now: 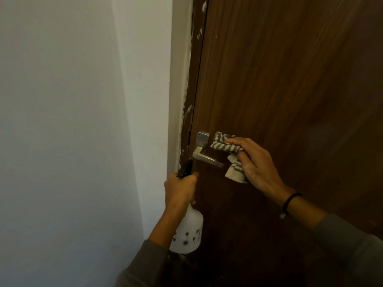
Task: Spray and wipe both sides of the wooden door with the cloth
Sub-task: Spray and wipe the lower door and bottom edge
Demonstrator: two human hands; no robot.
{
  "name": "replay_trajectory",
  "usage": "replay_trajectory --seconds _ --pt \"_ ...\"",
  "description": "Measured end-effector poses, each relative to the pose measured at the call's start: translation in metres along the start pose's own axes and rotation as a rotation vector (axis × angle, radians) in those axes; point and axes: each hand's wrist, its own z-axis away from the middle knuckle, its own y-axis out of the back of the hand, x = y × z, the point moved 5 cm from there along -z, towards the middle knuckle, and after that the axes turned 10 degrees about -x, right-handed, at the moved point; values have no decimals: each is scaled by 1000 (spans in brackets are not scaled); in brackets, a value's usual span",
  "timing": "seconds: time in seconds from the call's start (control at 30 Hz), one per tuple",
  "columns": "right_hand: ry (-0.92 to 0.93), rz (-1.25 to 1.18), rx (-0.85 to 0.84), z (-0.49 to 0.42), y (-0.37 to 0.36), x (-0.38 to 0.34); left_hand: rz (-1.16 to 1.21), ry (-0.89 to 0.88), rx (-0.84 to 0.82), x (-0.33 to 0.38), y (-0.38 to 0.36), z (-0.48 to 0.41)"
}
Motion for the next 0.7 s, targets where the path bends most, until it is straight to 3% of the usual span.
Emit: replay_trajectory --seconds 0.1,0.2,0.27,0.37,0.5,0.6,0.7 --pt "52 177 -122 -34 -33 7 0 -5 -35 12 14 -16" --pt "151 639 -422 -58 -96 10 -63 -16 -42 20 28 -31" --pt "184 848 -514 -72 -129 9 -104 -10 -48 24 35 -44" --pt "232 1000 -431 -83 -143 9 -151 4 -68 29 41 -57" --pt "339 945 -188 -57 -129 21 -157 20 -133 33 42 -69" --pt "191 882 -72 -32 -115 44 -153 36 -181 34 43 -79" --pt "37 821 -80 -23 -105 55 -145 45 -222 35 46 -87"
